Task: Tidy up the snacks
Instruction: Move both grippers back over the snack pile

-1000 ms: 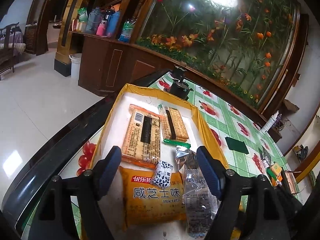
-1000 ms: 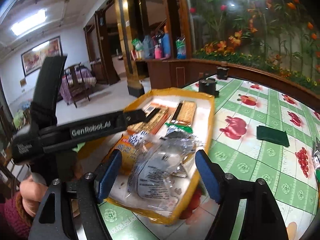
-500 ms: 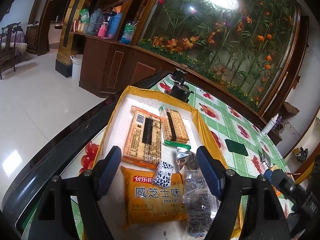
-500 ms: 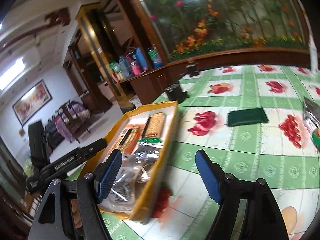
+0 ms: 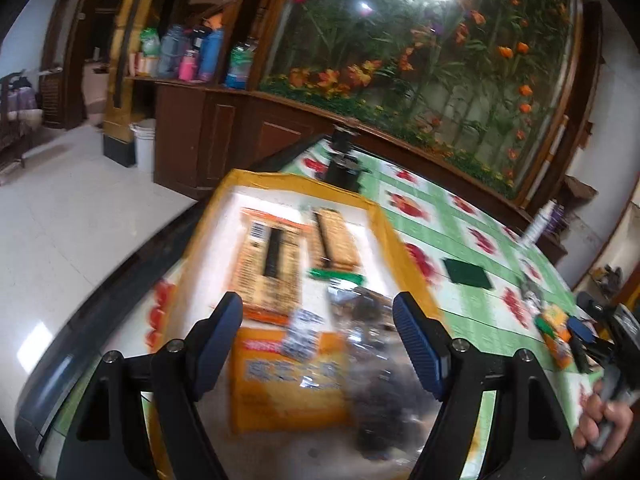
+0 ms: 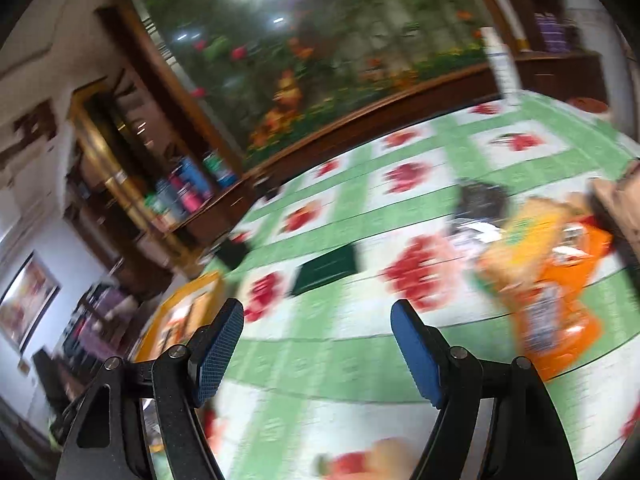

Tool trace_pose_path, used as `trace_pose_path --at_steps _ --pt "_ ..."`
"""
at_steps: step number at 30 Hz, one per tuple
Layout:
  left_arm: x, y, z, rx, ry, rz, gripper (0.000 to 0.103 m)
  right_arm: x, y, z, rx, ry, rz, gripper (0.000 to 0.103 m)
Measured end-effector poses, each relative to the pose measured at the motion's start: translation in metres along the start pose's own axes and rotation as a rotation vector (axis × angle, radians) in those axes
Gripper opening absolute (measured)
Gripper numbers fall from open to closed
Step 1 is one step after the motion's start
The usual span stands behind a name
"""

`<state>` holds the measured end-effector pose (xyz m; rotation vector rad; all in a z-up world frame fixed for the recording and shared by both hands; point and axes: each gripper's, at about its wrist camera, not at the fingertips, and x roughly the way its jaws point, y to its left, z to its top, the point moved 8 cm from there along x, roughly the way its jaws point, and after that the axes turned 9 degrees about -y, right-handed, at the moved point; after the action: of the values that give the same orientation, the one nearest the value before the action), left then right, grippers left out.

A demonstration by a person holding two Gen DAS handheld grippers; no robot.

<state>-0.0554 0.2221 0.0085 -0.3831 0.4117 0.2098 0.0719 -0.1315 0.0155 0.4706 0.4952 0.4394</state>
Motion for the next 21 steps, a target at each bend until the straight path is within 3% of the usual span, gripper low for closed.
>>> trace_pose_path --at_steps 7,13,17,21 --pt "-0.007 -0.083 0.011 0.133 0.095 -0.125 0.077 -0.019 -0.086 0.042 0.096 -0.052 -0.185 0.080" --pt "0.033 -0.181 0.006 0.198 0.312 -0.283 0.081 -0.028 -0.109 0.046 0.168 -0.055 -0.202 0.080" --pt "0.100 -0.218 0.004 0.194 0.399 -0.228 0.081 -0.034 -0.108 0.047 0.192 -0.063 -0.178 0.080" --pt "0.162 -0.232 -0.004 0.207 0.447 -0.156 0.081 -0.038 -0.108 0.047 0.202 -0.071 -0.166 0.080"
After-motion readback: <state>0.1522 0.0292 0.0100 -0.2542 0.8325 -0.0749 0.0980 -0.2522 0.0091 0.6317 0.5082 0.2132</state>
